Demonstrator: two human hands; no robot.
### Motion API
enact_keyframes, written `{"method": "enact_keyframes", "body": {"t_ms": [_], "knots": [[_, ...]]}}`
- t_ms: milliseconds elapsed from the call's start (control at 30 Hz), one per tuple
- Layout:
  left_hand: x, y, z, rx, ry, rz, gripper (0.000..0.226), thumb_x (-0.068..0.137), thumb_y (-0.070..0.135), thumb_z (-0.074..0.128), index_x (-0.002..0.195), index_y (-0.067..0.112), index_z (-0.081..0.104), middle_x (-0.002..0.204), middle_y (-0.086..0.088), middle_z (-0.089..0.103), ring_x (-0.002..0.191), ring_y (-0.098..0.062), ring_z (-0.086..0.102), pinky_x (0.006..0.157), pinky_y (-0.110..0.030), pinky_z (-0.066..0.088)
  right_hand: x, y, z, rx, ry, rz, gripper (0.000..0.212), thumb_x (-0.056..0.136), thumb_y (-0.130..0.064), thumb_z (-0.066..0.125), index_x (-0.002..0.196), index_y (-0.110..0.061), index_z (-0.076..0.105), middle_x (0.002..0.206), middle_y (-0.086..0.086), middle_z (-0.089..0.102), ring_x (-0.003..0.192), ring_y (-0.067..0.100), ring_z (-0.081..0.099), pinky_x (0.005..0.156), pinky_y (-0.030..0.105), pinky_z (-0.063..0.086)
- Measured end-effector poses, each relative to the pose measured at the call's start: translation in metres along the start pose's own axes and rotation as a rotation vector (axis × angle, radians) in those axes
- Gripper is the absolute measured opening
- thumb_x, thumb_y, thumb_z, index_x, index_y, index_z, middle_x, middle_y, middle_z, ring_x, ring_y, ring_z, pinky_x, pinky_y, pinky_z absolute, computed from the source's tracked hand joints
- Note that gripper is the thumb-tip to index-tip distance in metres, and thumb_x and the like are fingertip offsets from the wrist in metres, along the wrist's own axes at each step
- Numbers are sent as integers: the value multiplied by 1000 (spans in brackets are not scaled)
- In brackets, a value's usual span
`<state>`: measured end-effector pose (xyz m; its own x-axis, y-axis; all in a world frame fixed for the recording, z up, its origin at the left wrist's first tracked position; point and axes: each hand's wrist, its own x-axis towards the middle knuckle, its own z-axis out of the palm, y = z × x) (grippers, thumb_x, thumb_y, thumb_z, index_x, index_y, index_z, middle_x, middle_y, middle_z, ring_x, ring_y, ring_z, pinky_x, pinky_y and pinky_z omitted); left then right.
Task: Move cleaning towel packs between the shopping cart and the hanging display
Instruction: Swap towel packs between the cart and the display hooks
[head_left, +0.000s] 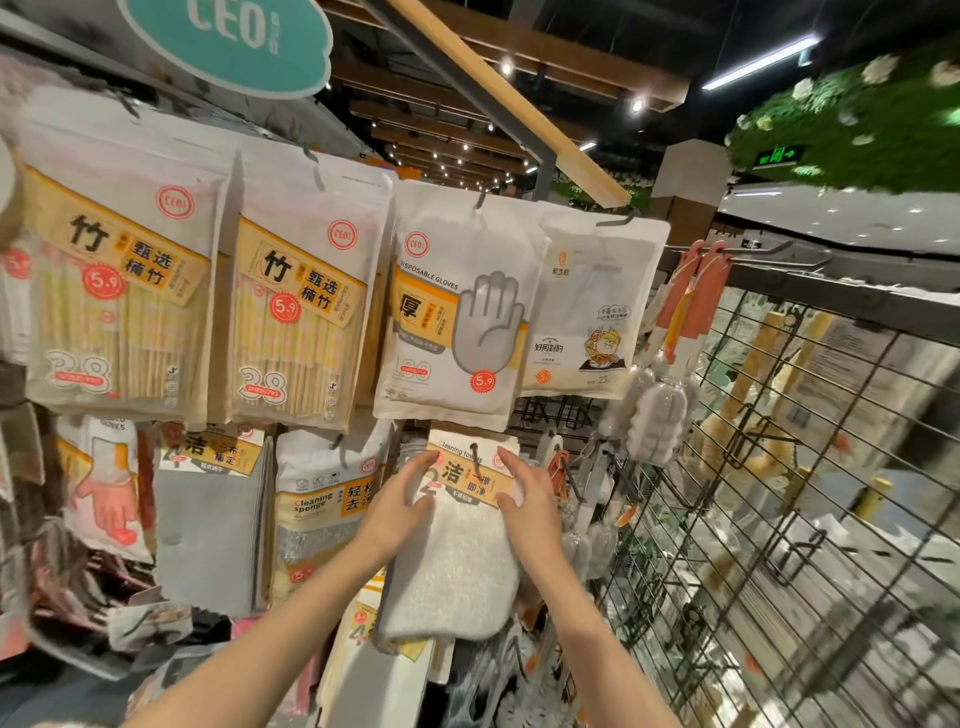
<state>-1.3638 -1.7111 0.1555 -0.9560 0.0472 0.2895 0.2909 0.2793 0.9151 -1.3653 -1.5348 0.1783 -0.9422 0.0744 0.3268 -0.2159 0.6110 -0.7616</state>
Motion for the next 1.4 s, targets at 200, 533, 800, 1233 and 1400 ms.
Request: {"method": "enact_keyframes", "body": {"t_ms": [200,533,800,1233,1400], "knots": [[17,-4,-4,73,-108,-6,78,83,-8,54,143,35,29,148,11,32,125,0,29,96,-19,34,16,9,6,-147,-51,2,69,88,-4,56,141,-42,33,133,-6,34,87,5,46,74,25,53],[26,1,-4,146,-155,-67,76,85,-4,57,147,29,27,150,2,35,135,-16,34,97,-20,33,22,14,-1,-240,-139,52,68,86,-14,61,144,-34,31,138,3,26,95,9,40,83,22,43],[8,4,5,413,-75,-140,60,86,18,61,139,33,37,138,-15,38,123,-33,45,104,-39,39,1,9,-17,-300,-192,24,59,92,-34,55,145,-31,29,153,-1,12,141,23,15,109,41,28],[-133,29,-53,873,157,-193,51,86,38,55,135,37,40,138,3,46,115,-20,55,85,-40,52,-88,-34,25,-271,-395,-472,53,92,-42,51,141,-27,36,144,-4,39,136,15,27,111,38,29],[-225,32,-107,924,346,-371,50,87,37,52,136,39,37,135,5,47,113,-18,54,76,-33,48,-147,-77,77,-245,-543,-653,56,91,-46,50,142,-26,36,147,-2,38,138,17,27,113,42,25]]}}
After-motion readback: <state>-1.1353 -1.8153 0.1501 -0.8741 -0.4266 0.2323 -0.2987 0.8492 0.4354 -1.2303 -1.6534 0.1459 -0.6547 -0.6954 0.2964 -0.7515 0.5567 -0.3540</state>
